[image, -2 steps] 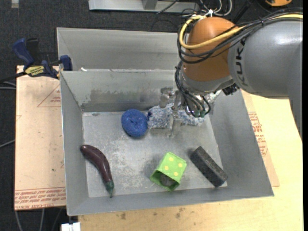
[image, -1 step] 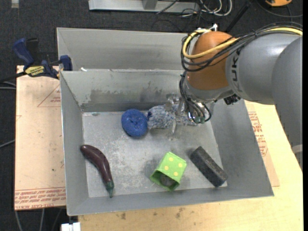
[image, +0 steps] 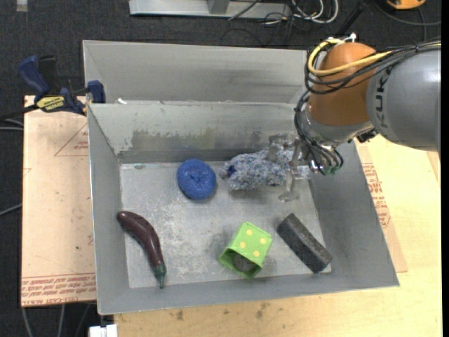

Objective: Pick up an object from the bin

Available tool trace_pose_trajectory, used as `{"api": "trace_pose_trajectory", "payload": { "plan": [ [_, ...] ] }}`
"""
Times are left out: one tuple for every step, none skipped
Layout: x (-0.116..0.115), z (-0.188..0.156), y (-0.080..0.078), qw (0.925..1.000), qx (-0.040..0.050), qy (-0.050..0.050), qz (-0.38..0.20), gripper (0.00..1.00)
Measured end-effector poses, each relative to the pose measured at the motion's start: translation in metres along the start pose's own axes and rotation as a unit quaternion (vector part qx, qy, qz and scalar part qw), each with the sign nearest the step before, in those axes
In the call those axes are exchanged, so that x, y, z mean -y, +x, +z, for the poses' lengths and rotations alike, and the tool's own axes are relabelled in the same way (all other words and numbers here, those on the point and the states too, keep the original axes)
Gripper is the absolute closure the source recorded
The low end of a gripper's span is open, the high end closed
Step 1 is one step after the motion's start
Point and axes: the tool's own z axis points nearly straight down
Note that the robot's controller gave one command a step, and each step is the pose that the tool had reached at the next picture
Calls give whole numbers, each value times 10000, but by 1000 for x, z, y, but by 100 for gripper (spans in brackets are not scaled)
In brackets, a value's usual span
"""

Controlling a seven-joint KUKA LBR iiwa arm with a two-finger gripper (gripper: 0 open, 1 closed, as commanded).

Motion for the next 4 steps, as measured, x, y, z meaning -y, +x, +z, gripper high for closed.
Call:
{"api": "trace_pose_trajectory", "payload": {
  "plan": [
    [8, 0, -4, 9997, 4, 8, 261, 0],
    [-22, 52, -9, 9998, 13, 6, -209, 0],
    [-19, 48, -8, 10000, 28, -1, -5, 100],
    [-19, 48, -8, 10000, 29, -2, 23, 100]
  ]
}}
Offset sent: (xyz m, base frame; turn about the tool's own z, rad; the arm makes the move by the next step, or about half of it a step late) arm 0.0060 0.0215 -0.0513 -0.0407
